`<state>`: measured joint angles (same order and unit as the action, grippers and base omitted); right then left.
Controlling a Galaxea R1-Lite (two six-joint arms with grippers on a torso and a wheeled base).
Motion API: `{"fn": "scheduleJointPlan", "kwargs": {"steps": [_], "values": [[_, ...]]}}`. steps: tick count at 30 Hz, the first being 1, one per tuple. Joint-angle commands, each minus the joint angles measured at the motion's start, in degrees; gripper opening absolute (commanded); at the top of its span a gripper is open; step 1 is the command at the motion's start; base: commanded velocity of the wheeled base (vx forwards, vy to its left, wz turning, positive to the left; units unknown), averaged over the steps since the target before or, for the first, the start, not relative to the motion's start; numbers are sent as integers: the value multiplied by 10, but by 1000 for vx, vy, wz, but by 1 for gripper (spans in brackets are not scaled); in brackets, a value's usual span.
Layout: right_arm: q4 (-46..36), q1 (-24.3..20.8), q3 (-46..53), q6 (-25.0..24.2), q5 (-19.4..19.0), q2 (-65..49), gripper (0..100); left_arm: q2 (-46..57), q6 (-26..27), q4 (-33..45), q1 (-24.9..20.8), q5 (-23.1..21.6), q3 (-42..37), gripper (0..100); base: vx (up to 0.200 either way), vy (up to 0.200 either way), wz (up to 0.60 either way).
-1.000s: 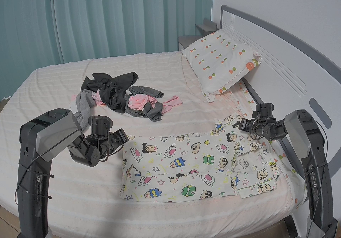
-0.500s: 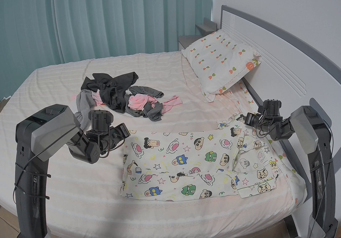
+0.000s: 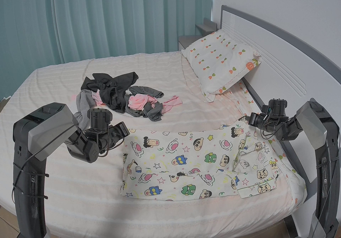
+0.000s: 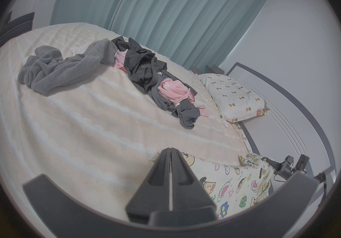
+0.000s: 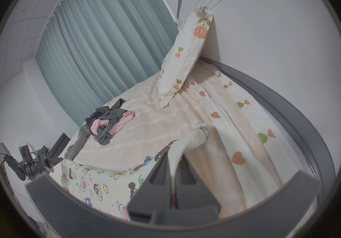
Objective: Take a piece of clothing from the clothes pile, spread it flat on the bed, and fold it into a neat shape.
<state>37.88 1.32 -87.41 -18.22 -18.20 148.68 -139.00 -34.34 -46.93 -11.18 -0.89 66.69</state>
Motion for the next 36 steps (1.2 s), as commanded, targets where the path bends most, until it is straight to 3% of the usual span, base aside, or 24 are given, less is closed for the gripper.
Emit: {"fn": "scheduleJointPlan", "kwargs": {"steps": [1,18,26,31,36], "values": [[10,3,36,0,-8,-30,0,13,4,-2,0,0,-14,0,0,0,0],[120,19,247,59,-48,-110,0,65,14,-43,-19,-2,-129,0,0,0,0],[162,32,356,147,-58,-120,0,80,37,-95,-27,-2,-211,0,0,0,0],[231,31,420,169,-58,-116,0,80,38,-131,-28,-3,-256,0,0,0,0],[244,32,448,189,-57,-116,0,80,39,-154,-28,-5,-290,0,0,0,0]]}}
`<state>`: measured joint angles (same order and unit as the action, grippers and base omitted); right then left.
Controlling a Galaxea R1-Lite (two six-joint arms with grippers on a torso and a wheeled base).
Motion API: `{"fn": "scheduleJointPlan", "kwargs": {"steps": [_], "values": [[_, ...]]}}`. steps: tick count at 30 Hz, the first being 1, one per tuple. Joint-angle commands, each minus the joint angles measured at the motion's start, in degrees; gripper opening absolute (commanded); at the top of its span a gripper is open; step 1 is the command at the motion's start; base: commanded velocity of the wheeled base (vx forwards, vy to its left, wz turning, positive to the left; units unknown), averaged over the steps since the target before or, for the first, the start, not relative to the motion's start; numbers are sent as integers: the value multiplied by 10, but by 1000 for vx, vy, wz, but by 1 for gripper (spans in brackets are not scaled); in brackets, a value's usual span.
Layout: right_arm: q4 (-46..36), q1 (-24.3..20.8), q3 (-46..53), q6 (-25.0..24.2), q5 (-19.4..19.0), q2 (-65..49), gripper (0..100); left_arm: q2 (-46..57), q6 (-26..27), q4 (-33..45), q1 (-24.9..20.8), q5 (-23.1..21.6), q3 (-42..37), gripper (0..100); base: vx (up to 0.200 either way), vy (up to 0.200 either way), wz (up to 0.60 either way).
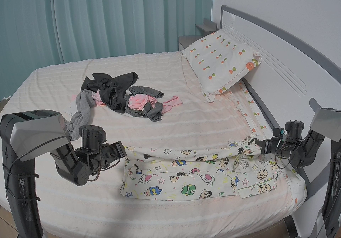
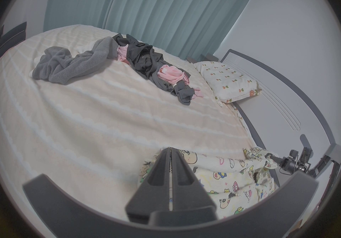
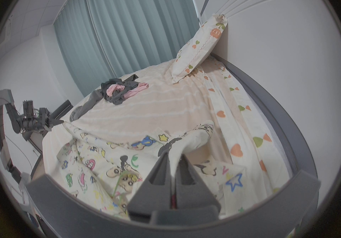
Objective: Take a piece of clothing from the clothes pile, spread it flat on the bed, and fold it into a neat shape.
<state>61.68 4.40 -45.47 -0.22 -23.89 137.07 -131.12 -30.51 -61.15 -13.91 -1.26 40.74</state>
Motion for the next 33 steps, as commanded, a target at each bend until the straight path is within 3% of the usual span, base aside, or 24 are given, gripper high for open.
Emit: {"fn": "scheduleJointPlan", "kwargs": {"steps": [1,7,27,28,29,33], "values": [[5,1,41,24,1,0,0,0,1,-22,-1,-2,-44,0,0,0,0],[7,1,79,61,3,5,0,-5,2,-46,-7,-2,-77,0,0,0,0],[106,2,184,83,6,32,0,-41,0,-104,-16,1,-118,0,0,0,0],[106,2,184,83,6,32,0,-41,0,-104,-16,1,-118,100,0,0,0],[106,2,185,82,6,30,100,-41,-1,-108,-16,0,-122,100,0,0,0],[109,1,197,82,6,28,100,-41,-3,-108,-16,-1,-128,100,0,0,0]]}}
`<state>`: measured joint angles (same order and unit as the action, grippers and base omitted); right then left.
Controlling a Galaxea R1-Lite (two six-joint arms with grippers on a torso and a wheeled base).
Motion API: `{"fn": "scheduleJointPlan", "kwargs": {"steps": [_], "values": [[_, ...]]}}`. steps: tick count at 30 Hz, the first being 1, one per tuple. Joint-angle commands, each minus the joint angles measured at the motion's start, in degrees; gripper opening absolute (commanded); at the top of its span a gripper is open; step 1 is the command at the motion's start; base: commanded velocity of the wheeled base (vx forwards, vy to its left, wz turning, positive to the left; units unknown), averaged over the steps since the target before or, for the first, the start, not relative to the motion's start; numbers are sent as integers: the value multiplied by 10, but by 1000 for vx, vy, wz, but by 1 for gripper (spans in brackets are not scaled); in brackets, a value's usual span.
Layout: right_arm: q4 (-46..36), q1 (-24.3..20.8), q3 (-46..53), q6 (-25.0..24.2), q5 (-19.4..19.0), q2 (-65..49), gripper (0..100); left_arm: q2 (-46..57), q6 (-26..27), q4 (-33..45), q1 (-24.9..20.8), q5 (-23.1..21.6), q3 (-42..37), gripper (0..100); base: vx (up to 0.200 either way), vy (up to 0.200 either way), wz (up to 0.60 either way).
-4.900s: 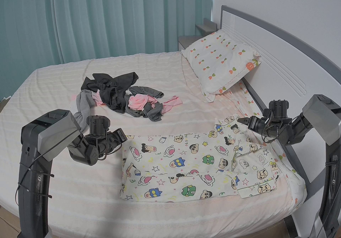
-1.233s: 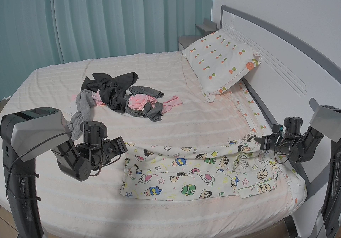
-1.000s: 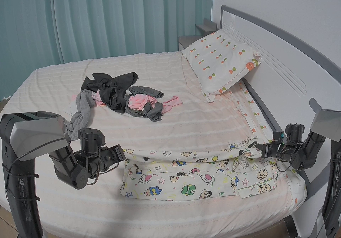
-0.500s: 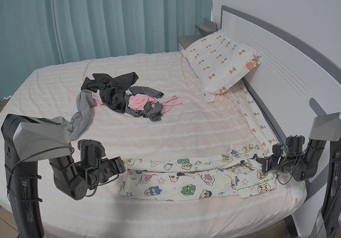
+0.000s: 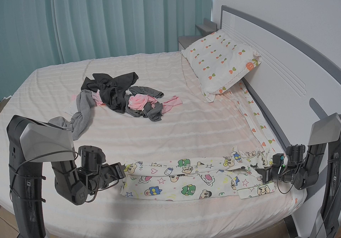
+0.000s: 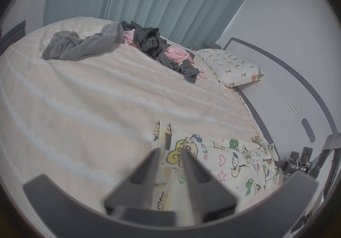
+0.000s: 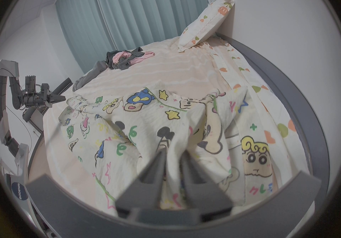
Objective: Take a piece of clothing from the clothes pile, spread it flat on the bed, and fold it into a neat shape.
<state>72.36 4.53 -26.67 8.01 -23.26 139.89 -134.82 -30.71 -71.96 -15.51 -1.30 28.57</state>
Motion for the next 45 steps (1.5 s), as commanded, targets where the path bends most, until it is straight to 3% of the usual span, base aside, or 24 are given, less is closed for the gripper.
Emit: {"fn": "scheduleJointPlan", "kwargs": {"steps": [1,10,15,18,22,24,25,30,31,33,36,45], "values": [[6,0,10,0,0,-1,100,-4,-1,-1,1,0,-8,100,0,0,0],[52,39,22,0,21,-37,100,9,-8,-18,26,-1,-30,100,0,0,0],[51,72,14,-5,19,-81,100,24,-70,-78,46,-2,-64,100,0,0,0],[55,74,-7,-23,16,-104,100,46,-146,-109,49,-3,-89,100,0,0,0],[57,30,-35,-70,23,-110,100,62,-233,-139,48,-19,-116,100,0,0,0],[57,13,-39,-89,30,-110,100,61,-251,-151,50,-34,-124,100,0,0,0],[57,-19,-50,-121,40,-105,100,57,-269,-169,53,-55,-140,100,0,0,0],[58,-91,-87,-221,49,-63,100,46,-271,-180,49,-74,-155,100,0,0,0],[58,-91,-87,-221,49,-63,100,46,-271,-180,49,-74,-155,100,0,0,0],[58,-115,-108,-287,45,-39,100,35,-273,-180,52,-76,-153,100,0,0,0],[58,-130,-120,-344,42,-23,100,32,-272,-180,51,-73,-155,100,0,0,0],[56,-150,-121,-361,30,-4,100,32,-270,-180,48,-71,-163,100,0,0,0]]}}
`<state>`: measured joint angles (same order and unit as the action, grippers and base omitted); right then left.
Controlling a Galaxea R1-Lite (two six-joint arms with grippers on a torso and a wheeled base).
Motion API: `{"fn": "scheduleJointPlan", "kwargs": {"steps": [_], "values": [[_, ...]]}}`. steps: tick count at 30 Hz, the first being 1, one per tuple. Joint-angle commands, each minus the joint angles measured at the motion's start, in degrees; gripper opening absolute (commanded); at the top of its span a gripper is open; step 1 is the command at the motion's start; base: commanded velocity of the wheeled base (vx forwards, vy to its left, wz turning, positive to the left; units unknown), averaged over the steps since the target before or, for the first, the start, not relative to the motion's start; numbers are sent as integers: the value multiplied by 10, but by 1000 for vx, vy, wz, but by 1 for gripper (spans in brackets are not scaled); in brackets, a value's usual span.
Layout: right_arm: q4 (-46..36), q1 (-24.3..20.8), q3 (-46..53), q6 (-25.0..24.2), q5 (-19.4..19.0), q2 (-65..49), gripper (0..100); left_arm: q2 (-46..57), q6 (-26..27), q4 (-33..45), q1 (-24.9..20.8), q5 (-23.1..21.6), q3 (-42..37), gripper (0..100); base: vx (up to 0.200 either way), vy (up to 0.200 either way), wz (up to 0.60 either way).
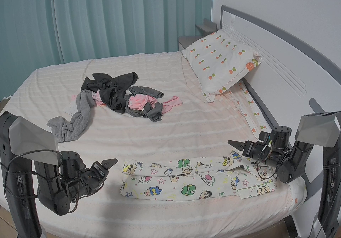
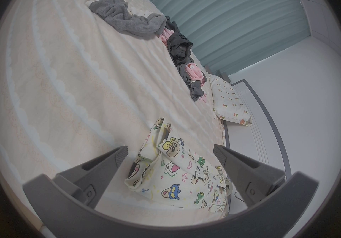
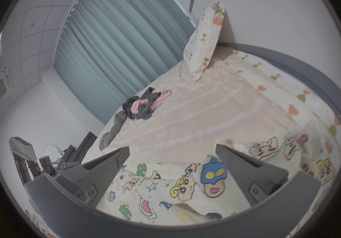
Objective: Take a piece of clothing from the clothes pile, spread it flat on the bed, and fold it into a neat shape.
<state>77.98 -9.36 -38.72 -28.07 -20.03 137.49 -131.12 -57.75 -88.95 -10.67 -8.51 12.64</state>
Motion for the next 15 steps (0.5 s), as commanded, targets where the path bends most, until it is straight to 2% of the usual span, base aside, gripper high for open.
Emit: {"fn": "scheduleJointPlan", "kwargs": {"steps": [1,7,12,15], "values": [[1,-15,0,-1,-2,21,100,-5,0,-10,-1,1,-3,100,0,0,0],[-1,-27,13,1,-4,23,100,-6,2,-10,-1,1,-3,100,0,0,0],[-14,-27,22,1,-31,24,100,-7,2,-10,-1,1,-3,100,0,0,0],[-56,-32,28,5,-32,21,100,-7,2,-10,-1,2,-3,100,0,0,0]]}}
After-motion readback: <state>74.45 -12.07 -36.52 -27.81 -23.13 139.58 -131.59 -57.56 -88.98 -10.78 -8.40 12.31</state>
